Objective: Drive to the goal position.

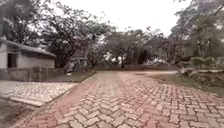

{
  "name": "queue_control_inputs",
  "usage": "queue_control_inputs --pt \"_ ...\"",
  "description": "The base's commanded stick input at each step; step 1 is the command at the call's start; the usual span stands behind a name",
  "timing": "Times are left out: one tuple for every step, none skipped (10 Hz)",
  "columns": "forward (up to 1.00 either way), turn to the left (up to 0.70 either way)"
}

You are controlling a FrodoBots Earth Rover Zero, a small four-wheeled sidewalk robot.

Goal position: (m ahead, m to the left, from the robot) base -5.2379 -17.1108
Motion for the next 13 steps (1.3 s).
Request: queue_control_inputs --pt "0.7 0.0" --pt "0.7 0.0" --pt "0.7 0.0" --pt "0.7 0.0" --pt "0.7 0.0" --pt "0.7 0.0" --pt "0.7 0.0" --pt "0.7 0.0" --pt "0.7 0.0" --pt "0.7 0.0" --pt "0.7 0.0" --pt "0.7 0.0" --pt "0.7 0.0"
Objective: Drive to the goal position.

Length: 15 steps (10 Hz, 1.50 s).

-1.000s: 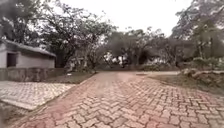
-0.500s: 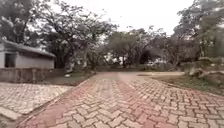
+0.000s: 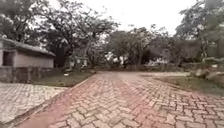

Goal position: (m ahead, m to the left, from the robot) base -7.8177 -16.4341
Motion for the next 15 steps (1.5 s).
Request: queue_control_inputs --pt "0.7 0.0" --pt "0.7 0.0" --pt "0.7 0.0" --pt "0.7 0.0" --pt "0.7 0.0" --pt "0.7 0.0" --pt "0.7 0.0" --pt "0.7 0.0" --pt "0.7 0.0" --pt "0.7 0.0" --pt "0.7 0.0" --pt "0.7 0.0" --pt "0.7 0.0" --pt "0.7 0.0" --pt "0.7 0.0"
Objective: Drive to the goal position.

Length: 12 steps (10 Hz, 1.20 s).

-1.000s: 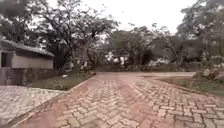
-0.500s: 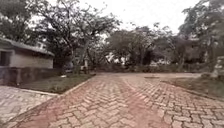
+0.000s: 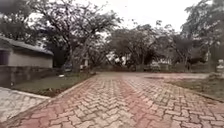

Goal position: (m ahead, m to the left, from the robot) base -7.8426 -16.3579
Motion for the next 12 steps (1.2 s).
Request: queue_control_inputs --pt "0.7 0.0" --pt "0.7 0.0" --pt "0.7 0.0" --pt "0.7 0.0" --pt "0.7 0.0" --pt "0.7 0.0" --pt "0.7 0.0" --pt "0.7 0.0" --pt "0.7 0.0" --pt "0.7 0.0" --pt "0.7 0.0" --pt "0.7 0.0"
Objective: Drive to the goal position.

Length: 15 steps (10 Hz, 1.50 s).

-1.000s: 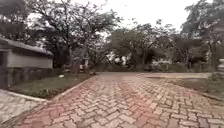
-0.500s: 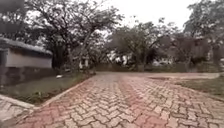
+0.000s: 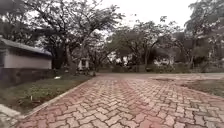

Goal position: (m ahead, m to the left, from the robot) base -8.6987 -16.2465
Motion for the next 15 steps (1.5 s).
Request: queue_control_inputs --pt "0.7 0.0" --pt "0.7 0.0" --pt "0.7 0.0" --pt "0.7 0.0" --pt "0.7 0.0" --pt "0.7 0.0" --pt "0.7 0.0" --pt "0.7 0.0" --pt "0.7 0.0" --pt "0.7 0.0" --pt "0.7 0.0" --pt "0.7 0.0" --pt "0.7 0.0" --pt "0.7 0.0" --pt "0.7 0.0"
